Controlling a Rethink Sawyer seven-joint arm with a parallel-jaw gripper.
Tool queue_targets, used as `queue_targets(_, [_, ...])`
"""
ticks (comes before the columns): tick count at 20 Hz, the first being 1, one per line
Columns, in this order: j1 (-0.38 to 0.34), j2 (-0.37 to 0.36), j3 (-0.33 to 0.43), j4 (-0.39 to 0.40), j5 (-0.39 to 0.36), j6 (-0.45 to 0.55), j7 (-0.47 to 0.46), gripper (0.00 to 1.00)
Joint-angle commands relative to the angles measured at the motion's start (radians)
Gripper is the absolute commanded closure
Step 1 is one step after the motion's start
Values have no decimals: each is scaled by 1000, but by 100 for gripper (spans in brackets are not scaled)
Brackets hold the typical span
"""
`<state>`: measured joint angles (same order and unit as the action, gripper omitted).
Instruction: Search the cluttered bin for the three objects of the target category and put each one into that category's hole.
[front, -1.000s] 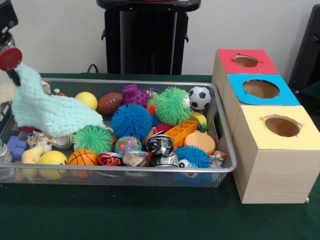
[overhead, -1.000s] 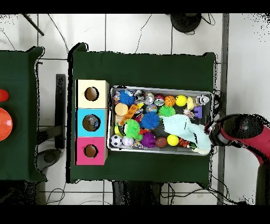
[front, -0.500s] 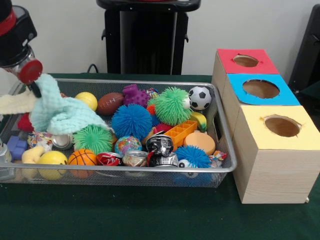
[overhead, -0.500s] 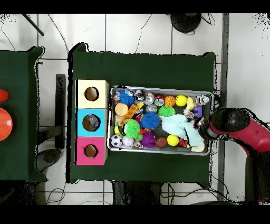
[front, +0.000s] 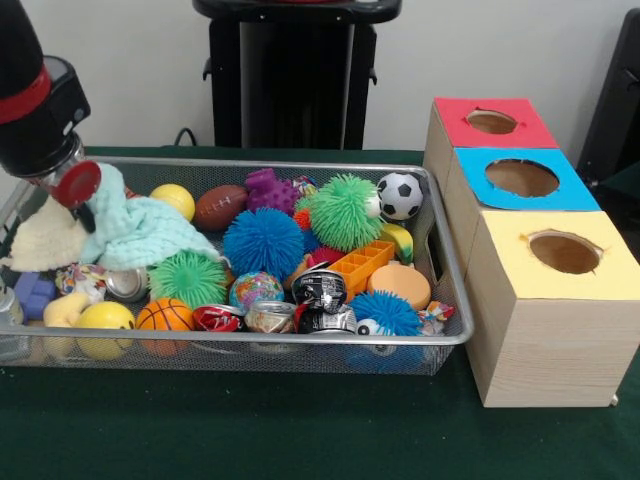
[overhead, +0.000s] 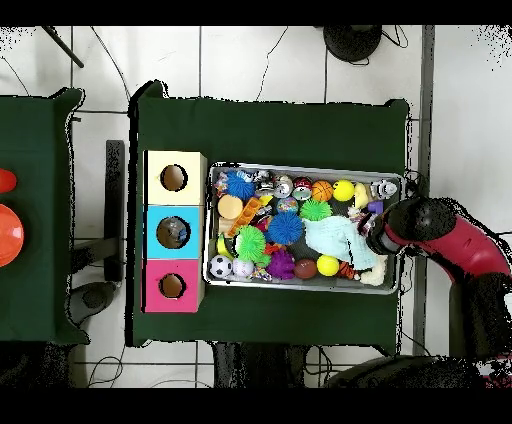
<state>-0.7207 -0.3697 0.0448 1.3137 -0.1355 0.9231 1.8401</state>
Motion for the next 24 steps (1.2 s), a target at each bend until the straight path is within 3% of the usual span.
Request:
queue_targets(1, [27,78,80,-56,28,-82,72,100])
queue_targets(5, [24,82,85,-66,6,-101,28,100])
queue_targets(6, [22,78,87,-58,10,-101,25,0])
queue_targets(9, [36,51,70,-52,18,-41,41,0])
queue_targets(13, [97,-41,-22,-35,-11,30,110,0])
queue_targets(24, [140,-168,-80,65,42,87,145,0])
